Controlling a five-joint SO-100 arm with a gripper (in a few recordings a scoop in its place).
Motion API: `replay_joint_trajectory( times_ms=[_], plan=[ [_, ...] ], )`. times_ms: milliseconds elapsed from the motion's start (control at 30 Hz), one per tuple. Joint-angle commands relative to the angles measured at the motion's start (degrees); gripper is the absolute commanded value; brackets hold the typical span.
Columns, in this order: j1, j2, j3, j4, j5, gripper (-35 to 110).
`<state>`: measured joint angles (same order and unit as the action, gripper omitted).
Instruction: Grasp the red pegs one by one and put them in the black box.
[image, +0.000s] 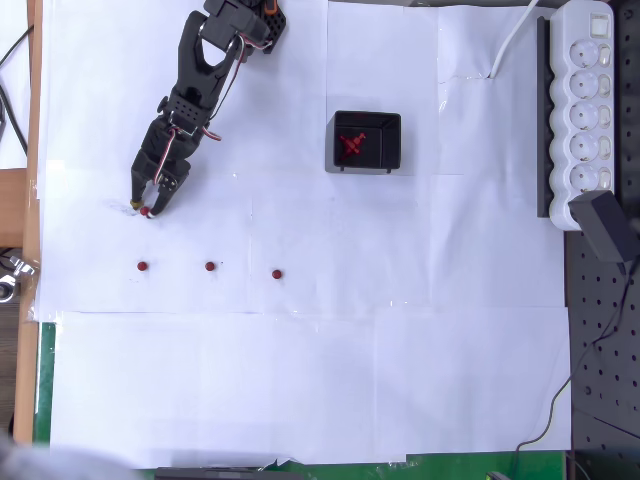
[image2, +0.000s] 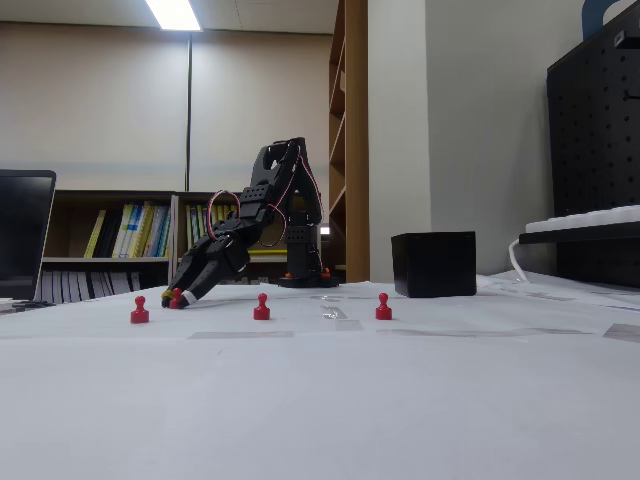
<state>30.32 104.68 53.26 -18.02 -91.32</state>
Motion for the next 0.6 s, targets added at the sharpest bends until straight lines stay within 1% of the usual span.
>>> replay_joint_trajectory(
  times_ms=[0, 67, 133, 233, 300, 467, 567],
  plan=[
    [0.7, 1.05, 1.14, 0.97, -0.79, 0],
    [0.53, 0.0, 1.14, 4.75, -0.79, 0],
    [-0.18, -3.16, 1.05, 10.9, -0.79, 0],
    [-2.11, -10.99, 1.32, 24.43, -1.58, 0],
    [-3.87, -17.14, 3.08, 36.47, -2.81, 0],
    [-10.9, -28.92, 16.7, 73.74, -7.38, 0],
    [-17.58, -33.4, 24.35, 88.77, -11.16, 0]
  ],
)
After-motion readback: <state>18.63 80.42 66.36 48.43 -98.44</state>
